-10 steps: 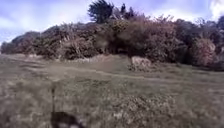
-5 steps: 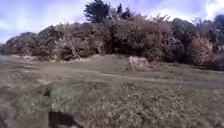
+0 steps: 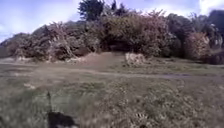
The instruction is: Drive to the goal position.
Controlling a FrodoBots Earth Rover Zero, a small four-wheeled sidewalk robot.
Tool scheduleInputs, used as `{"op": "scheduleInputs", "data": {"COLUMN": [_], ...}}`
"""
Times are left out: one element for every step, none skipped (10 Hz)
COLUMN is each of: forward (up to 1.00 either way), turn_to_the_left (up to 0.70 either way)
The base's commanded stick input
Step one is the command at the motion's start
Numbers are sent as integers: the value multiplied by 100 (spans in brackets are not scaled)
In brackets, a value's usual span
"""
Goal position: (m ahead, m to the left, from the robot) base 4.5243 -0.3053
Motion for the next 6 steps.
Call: {"op": "scheduleInputs", "data": {"forward": [70, 70, 70, 70, 70, 70], "turn_to_the_left": [0, 0, 0, 0, 0, 0]}}
